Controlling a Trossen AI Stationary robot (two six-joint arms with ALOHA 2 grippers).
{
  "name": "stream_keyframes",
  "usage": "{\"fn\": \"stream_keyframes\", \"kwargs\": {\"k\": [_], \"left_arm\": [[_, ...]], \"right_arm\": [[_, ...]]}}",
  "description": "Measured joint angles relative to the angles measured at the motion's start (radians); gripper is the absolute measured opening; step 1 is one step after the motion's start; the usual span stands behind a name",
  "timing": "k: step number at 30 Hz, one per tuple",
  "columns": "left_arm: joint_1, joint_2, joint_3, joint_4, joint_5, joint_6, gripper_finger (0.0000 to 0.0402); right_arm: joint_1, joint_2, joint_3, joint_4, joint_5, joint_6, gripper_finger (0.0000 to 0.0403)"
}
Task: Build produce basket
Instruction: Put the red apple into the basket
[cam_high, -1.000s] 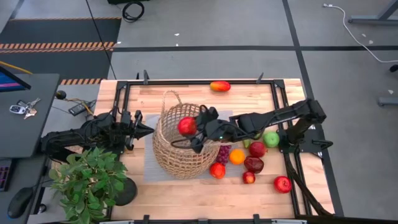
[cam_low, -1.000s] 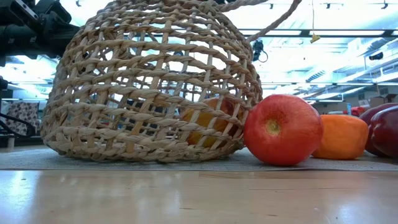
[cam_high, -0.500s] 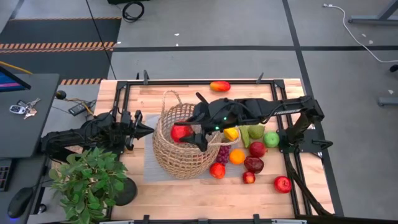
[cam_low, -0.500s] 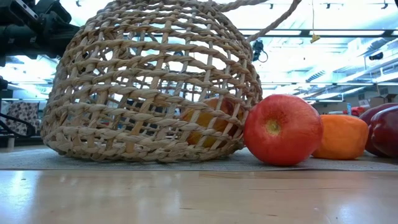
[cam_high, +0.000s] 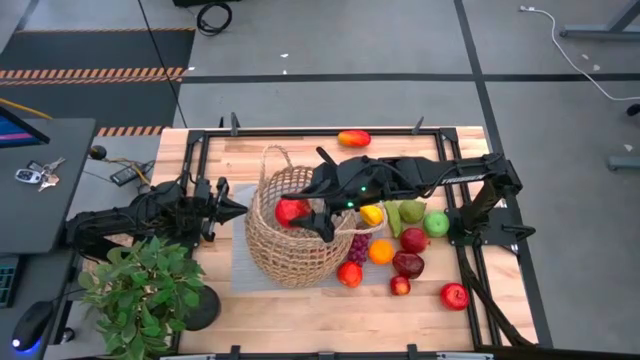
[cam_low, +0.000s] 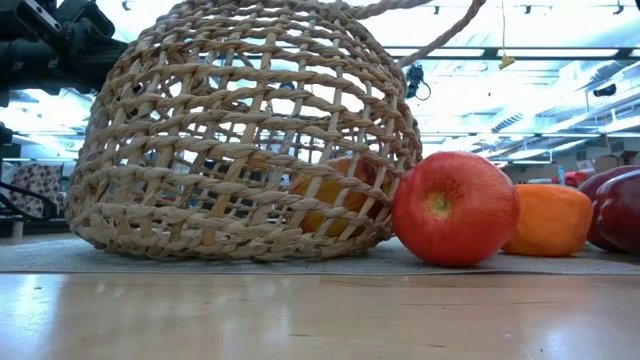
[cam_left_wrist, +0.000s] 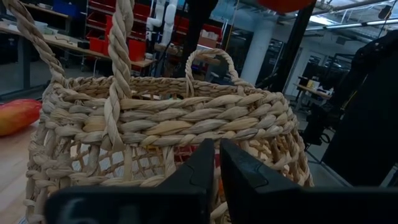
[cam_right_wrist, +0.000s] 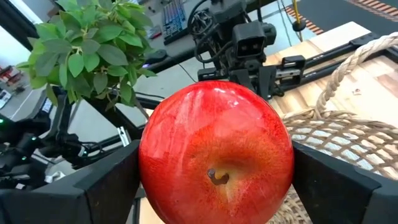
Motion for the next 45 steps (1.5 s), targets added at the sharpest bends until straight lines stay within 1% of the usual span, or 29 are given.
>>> {"fn": "stream_keyframes", "kwargs": {"k": [5,8,13,19,25,28,37,40,45], "left_arm": [[0.000,0.000,0.000,0.000,0.000,0.000,0.0028],[0.000,0.000,0.000,0.000,0.000,0.000,0.0032],[0.000,0.000,0.000,0.000,0.000,0.000,0.0036],[0.000,0.000,0.000,0.000,0.000,0.000,0.0028],[0.000,0.000,0.000,-0.001,0.000,0.000,0.0033],[0.000,0.000,0.000,-0.001,0.000,0.000,0.0036],[0.000,0.000,0.000,0.001,0.000,0.000,0.0028],[0.000,0.000,0.000,0.002,0.000,0.000,0.0031],[0.000,0.000,0.000,0.001,0.000,0.000,0.0036]], "right_arm": [[-0.013,0.000,0.000,-0.031,0.022,-0.010,0.0378],[-0.014,0.000,0.000,-0.098,0.096,-0.078,0.0378],[-0.009,0.000,-0.001,-0.221,0.303,-0.193,0.0378],[0.031,0.008,-0.001,-0.319,0.587,-0.322,0.0378],[0.081,0.032,-0.005,-0.342,0.864,-0.552,0.0378],[0.104,0.048,-0.010,-0.334,0.970,-0.678,0.0378],[0.151,0.162,-0.011,-0.313,1.164,-0.982,0.0378],[0.153,0.192,-0.012,-0.312,1.168,-1.033,0.0378],[0.147,0.226,-0.012,-0.281,1.166,-1.073,0.0378]]}}
